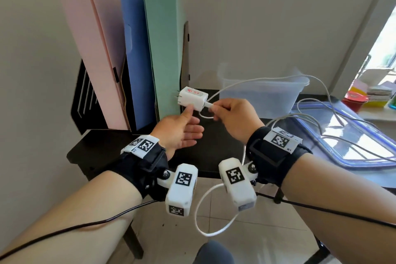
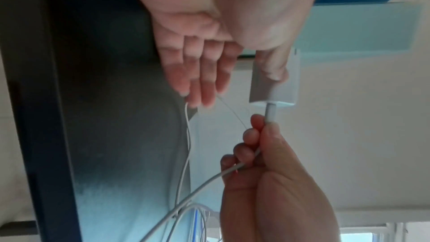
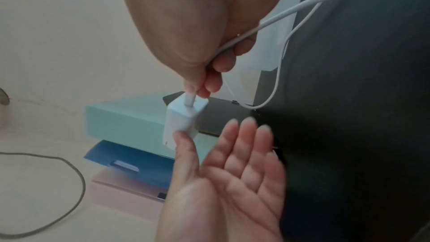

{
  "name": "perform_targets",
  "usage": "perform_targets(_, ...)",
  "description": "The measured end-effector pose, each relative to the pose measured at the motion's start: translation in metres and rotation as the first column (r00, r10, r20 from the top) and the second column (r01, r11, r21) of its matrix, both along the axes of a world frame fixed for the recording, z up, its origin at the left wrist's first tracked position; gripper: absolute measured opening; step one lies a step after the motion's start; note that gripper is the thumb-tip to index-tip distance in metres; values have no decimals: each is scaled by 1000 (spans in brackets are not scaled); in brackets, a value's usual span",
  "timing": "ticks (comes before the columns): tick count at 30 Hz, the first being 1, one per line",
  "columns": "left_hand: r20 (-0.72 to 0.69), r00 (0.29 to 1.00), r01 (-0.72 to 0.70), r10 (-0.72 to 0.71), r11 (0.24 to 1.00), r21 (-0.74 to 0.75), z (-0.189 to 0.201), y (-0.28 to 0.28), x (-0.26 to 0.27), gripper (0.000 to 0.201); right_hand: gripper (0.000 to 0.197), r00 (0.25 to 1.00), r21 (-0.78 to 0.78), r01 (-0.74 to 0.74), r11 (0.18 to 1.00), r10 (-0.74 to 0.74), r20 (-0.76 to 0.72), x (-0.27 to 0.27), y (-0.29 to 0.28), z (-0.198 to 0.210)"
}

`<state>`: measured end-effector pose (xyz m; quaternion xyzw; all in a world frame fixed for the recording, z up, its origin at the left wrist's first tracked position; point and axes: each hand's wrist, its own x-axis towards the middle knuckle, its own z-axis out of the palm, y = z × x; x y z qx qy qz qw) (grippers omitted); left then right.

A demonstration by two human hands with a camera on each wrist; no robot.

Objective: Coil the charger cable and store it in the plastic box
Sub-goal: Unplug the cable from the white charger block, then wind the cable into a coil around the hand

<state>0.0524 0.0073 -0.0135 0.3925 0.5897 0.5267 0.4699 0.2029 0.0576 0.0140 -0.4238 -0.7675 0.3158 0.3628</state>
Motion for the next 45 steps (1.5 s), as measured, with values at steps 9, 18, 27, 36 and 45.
perform_targets(9, 186, 966, 131, -179, 961, 243, 23, 13, 52, 33, 16, 967, -48, -116, 992, 102, -232, 20, -12, 6)
perform_targets(18, 433, 888, -36, -158, 913, 407, 55, 17, 74, 27, 5, 994, -26, 2, 1000, 1, 113, 73, -8, -3)
perform_targets(27, 472, 867, -65, -160, 903, 425, 78, 17, 90, 34, 13, 954, -189, -142, 972, 185, 234, 83, -22, -8)
perform_targets(36, 444, 889, -65, -115, 926, 371, 103, 11, 52, 39, 16, 931, -333, -185, 925, 274, 242, 90, -20, -26)
perform_targets(45, 101, 984, 123, -147, 970, 211, 70, 3, 48, 30, 23, 919, -260, 7, 966, -108, -379, 89, -7, -8)
